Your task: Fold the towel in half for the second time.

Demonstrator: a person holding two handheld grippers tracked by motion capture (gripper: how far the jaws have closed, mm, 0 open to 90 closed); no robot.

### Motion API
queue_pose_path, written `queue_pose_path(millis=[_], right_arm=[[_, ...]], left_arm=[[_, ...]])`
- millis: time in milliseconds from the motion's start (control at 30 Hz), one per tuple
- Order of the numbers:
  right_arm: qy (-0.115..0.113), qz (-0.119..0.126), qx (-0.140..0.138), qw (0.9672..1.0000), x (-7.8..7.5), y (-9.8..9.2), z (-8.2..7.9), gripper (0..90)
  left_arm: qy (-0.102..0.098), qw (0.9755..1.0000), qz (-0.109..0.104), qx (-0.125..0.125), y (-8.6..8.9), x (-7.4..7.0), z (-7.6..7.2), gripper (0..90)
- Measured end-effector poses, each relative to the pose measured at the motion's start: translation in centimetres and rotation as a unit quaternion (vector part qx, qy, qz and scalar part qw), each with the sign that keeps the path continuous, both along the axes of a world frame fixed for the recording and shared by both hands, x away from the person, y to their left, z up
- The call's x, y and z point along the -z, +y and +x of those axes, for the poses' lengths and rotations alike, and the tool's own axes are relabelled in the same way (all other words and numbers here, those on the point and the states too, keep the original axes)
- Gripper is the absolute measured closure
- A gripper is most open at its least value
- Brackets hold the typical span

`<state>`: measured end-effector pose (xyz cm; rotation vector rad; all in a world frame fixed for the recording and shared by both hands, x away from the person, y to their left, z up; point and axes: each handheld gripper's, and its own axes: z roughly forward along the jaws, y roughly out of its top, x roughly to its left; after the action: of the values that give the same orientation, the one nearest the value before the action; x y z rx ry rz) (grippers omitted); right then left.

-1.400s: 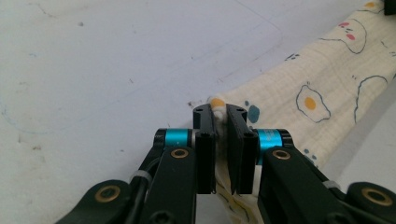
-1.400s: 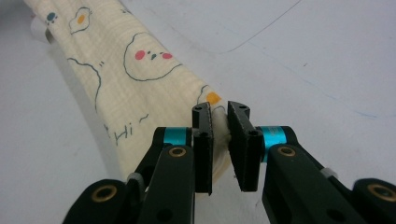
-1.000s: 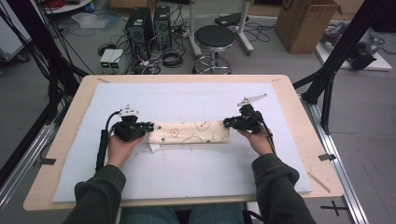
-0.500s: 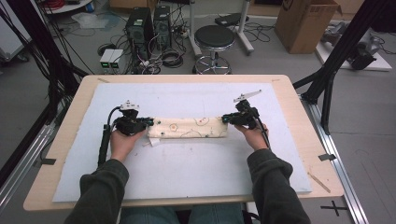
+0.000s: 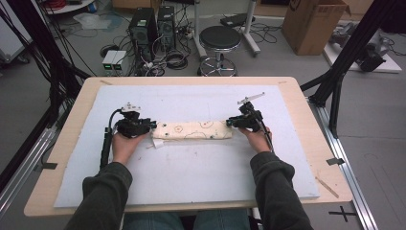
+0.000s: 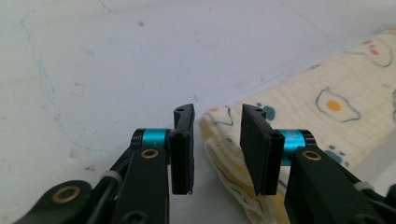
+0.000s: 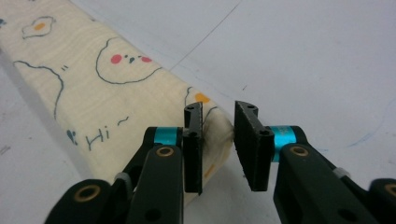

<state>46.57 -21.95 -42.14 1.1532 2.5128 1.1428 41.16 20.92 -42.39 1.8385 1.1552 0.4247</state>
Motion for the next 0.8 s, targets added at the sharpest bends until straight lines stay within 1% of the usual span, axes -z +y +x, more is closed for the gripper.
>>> queue_pose_path(millis=[33,67,133,200,267,333,400,433,500,533,567,600,667,700,800], right_arm=[[-0.004,0.001,0.001,1.0000,-0.2,-0.1,-0.1,67.6],[-0.010,0.001,0.003,0.9999,-0.5,-0.3,-0.3,66.2],[-0.014,0.008,-0.002,0.9999,-0.9,-0.5,-0.6,65.4],[-0.022,0.011,-0.012,0.9996,-1.4,-0.5,-1.0,65.4],[-0.021,0.018,-0.022,0.9994,-1.7,-0.2,-1.5,65.2],[-0.019,0.012,-0.034,0.9992,-1.7,0.2,-1.7,64.9],[-0.015,-0.002,-0.043,0.9989,-1.5,0.8,-2.0,63.9],[-0.013,-0.009,-0.047,0.9988,-1.4,1.1,-2.0,63.9],[-0.010,-0.016,-0.053,0.9984,-1.1,1.5,-2.0,63.8],[-0.008,-0.026,-0.053,0.9982,-1.0,1.7,-2.0,63.6],[-0.009,-0.033,-0.057,0.9978,-0.8,1.8,-2.0,63.5],[-0.004,-0.039,-0.056,0.9976,-0.6,1.9,-1.9,63.4],[-0.001,-0.044,-0.057,0.9974,-0.4,1.9,-1.8,63.2],[0.001,-0.043,-0.057,0.9975,-0.3,1.9,-1.8,63.2],[-0.002,-0.057,-0.057,0.9968,-0.2,1.8,-1.8,62.7]], left_arm=[[-0.004,1.0000,-0.007,0.003,0.0,-0.2,-0.2,64.4],[-0.008,0.9999,-0.009,0.011,0.0,-0.4,-0.3,64.4],[-0.010,0.9996,-0.009,0.026,-0.1,-0.7,-0.7,65.3],[-0.006,0.9987,-0.018,0.047,-0.5,-0.7,-0.9,69.5],[-0.002,0.9978,-0.009,0.066,-1.0,-0.7,-1.1,73.4],[0.004,0.9966,0.003,0.082,-1.5,-0.5,-1.2,75.5],[0.010,0.9953,0.018,0.094,-1.9,-0.3,-1.3,76.1],[0.014,0.9949,0.025,0.097,-2.1,-0.2,-1.3,76.2],[0.020,0.9941,0.039,0.099,-2.2,0.1,-1.4,76.1],[0.018,0.9943,0.040,0.098,-2.1,0.2,-1.4,75.6],[0.020,0.9942,0.041,0.097,-2.0,0.3,-1.4,74.9],[0.025,0.9939,0.041,0.099,-1.9,0.5,-1.4,74.9],[0.029,0.9935,0.047,0.099,-1.8,0.6,-1.4,74.9],[0.029,0.9938,0.045,0.098,-1.8,0.7,-1.4,74.9],[0.029,0.9930,0.055,0.101,-2.0,0.8,-1.4,74.7]])
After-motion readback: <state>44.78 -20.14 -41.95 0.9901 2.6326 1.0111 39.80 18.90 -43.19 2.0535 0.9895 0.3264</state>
